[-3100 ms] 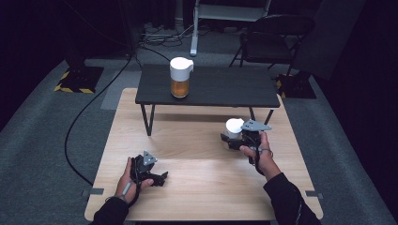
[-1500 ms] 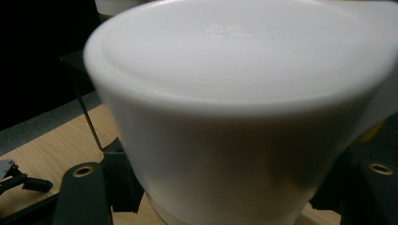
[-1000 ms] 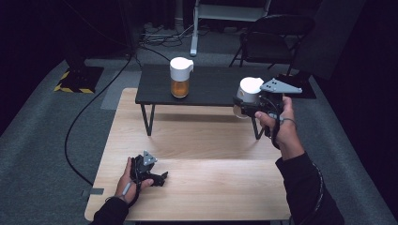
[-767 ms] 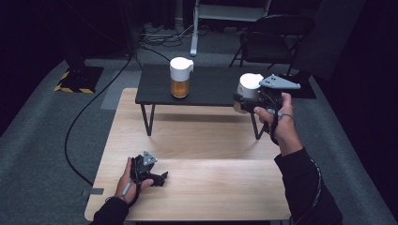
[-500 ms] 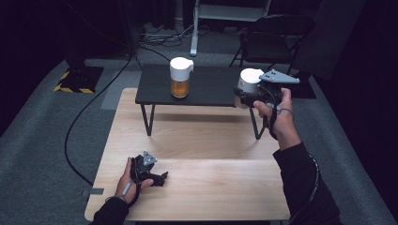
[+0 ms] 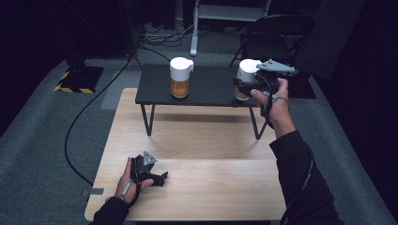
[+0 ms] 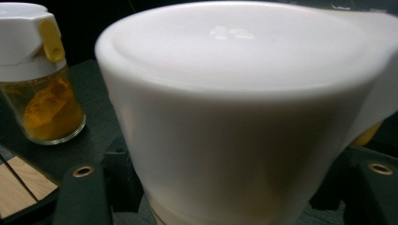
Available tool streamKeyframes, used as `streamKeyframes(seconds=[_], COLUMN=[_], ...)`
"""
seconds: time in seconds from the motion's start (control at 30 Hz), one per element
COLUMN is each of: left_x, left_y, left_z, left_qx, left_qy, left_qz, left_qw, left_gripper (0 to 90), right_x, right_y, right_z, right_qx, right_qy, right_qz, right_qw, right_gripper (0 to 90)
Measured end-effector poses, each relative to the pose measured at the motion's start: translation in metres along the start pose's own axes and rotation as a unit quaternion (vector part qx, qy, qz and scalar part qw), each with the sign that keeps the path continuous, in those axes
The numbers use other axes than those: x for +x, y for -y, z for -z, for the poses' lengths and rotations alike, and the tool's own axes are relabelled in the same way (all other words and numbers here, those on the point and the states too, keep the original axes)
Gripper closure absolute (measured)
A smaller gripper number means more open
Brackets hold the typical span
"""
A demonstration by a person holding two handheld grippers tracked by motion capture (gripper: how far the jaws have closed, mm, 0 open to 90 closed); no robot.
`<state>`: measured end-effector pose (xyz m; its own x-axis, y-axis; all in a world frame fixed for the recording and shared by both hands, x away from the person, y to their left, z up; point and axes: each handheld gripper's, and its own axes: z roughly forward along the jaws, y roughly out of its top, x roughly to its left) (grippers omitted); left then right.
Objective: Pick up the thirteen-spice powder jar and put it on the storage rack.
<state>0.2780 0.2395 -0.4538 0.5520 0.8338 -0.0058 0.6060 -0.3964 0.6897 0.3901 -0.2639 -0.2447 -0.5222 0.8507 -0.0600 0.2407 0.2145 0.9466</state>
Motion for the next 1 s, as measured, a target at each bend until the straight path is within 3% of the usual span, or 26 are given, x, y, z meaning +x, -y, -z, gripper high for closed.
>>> streamKeyframes(seconds=[0.33, 1.0], left_x=[0.000, 0.000], left_y=[0.000, 0.000], left_z=[0.000, 0.000], left_qx=[0.000, 0.000], left_qy=[-0.001, -0.001], left_qz=[-0.001, -0.001], left_qw=[1.0000, 1.0000], left_gripper=[0.4, 0.4], right_x=[-0.002, -0.007], right_y=[0.004, 0.010], right_z=[-0.015, -0.035], right_qx=[-0.005, 0.011], right_qy=[0.006, 0.015], right_qz=[-0.006, -0.014], right_qw=[1.0000, 0.9997], right_gripper=[30.3, 30.3])
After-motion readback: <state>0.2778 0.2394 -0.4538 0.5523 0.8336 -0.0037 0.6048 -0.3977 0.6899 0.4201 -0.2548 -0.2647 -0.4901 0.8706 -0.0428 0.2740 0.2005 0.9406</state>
